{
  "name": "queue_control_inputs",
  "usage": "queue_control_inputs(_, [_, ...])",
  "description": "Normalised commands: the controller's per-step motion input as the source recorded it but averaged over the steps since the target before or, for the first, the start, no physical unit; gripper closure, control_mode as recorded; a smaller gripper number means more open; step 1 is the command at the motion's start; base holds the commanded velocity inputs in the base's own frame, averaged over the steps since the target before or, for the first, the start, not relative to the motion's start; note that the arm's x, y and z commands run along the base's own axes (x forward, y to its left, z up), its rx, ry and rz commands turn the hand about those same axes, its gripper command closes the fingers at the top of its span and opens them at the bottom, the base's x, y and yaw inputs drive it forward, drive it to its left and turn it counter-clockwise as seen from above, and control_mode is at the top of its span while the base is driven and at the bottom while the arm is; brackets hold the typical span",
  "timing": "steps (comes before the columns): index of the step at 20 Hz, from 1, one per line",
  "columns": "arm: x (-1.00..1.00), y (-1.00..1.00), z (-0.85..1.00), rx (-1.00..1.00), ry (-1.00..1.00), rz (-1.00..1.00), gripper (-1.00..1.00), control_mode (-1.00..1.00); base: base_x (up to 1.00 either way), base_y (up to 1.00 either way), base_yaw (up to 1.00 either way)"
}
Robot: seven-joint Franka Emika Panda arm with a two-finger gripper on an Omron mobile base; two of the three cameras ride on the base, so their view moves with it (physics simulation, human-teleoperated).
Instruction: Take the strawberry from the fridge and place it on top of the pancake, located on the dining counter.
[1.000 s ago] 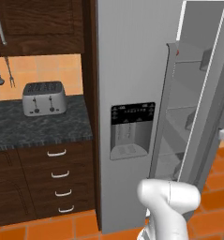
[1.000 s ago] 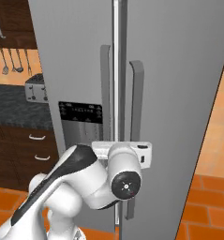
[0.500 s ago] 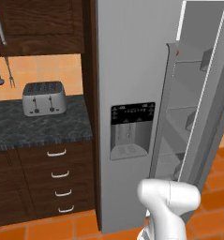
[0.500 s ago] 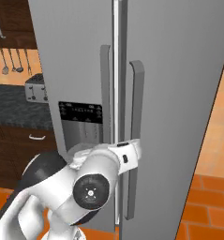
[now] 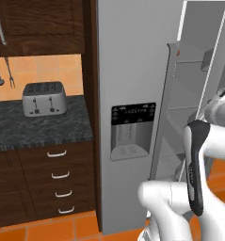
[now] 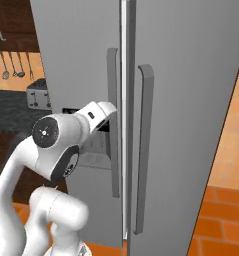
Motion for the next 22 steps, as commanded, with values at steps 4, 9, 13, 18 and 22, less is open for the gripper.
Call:
queue_control_inputs(4, [1.00, -0.01, -0.33, -0.40, 0.47, -0.04, -1.00, -1.00, 0.00, 0.00, 0.00])
queue_control_inputs(9, [1.00, -0.33, -0.33, -0.32, 0.41, -0.03, -1.00, -1.00, 0.00, 0.00, 0.00])
queue_control_inputs(13, [0.97, -0.31, -0.30, -0.21, 0.44, -0.05, -1.00, -1.00, 0.00, 0.00, 0.00])
queue_control_inputs(18, [0.64, -0.59, -0.29, -0.08, 0.32, -0.06, -1.00, -1.00, 0.00, 0.00, 0.00])
queue_control_inputs(22, [0.25, -0.76, -0.29, -0.04, 0.14, -0.19, -1.00, -1.00, 0.00, 0.00, 0.00])
